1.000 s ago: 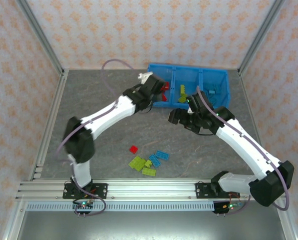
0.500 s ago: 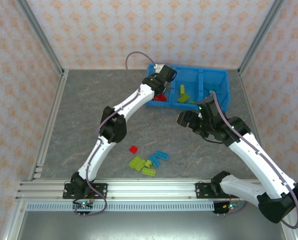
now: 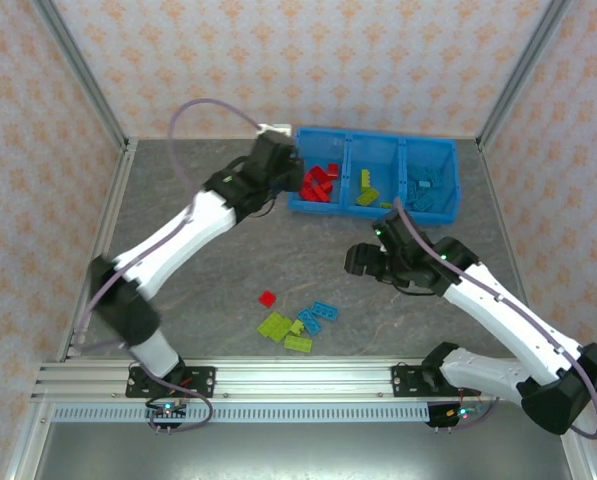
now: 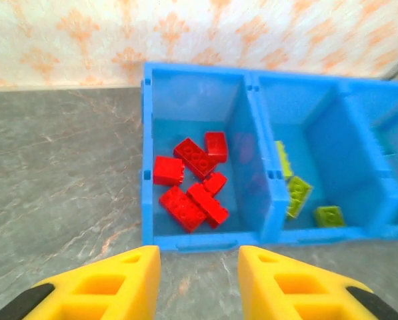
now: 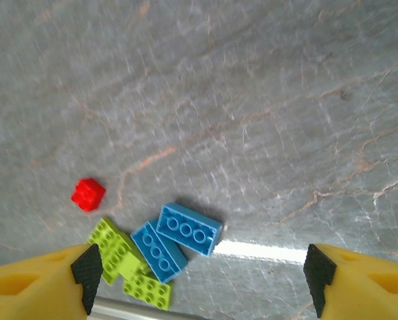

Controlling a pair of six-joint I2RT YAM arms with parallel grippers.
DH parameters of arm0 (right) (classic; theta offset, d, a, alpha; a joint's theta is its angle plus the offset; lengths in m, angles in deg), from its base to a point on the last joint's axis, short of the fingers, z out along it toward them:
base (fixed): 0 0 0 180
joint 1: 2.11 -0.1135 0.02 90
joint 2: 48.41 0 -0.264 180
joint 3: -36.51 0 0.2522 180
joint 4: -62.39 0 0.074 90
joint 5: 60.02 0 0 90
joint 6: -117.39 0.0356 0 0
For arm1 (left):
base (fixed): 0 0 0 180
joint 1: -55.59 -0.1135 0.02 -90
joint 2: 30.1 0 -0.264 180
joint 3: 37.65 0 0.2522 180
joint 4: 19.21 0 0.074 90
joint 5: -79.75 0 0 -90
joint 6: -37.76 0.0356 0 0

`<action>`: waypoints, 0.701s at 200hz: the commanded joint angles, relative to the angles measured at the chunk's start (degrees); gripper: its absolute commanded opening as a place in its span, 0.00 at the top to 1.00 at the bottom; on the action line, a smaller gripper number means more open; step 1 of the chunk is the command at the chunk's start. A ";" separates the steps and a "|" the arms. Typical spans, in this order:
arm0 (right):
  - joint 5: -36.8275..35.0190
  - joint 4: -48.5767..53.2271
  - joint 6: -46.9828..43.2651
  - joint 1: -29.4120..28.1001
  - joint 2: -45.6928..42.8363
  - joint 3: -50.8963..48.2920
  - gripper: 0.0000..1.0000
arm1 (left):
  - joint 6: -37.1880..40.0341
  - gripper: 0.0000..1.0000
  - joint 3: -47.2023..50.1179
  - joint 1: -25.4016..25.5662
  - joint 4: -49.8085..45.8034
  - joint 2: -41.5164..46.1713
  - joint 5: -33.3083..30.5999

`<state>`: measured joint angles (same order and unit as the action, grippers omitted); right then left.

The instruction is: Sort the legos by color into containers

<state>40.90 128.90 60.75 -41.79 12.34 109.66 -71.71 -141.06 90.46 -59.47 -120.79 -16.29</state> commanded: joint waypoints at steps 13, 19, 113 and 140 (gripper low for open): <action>-4.11 1.03 10.78 -7.62 6.44 -2.34 0.18 | 11.57 0.62 17.04 0.64 2.46 19.21 3.36; -1.24 -0.93 15.13 -7.85 7.89 -3.50 0.20 | 13.57 0.62 19.42 0.70 1.33 22.62 2.51; 2.61 -13.53 28.95 -14.61 27.57 -4.12 0.05 | 45.40 0.34 45.70 0.64 -14.52 55.94 23.19; 3.26 -13.57 26.95 -14.61 31.71 -0.94 0.05 | 57.64 0.24 46.83 0.64 -21.54 58.55 31.71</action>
<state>43.74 117.10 88.03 -56.08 41.15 105.34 -28.23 -95.20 90.83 -73.81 -64.19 4.82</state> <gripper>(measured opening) 0.953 0.734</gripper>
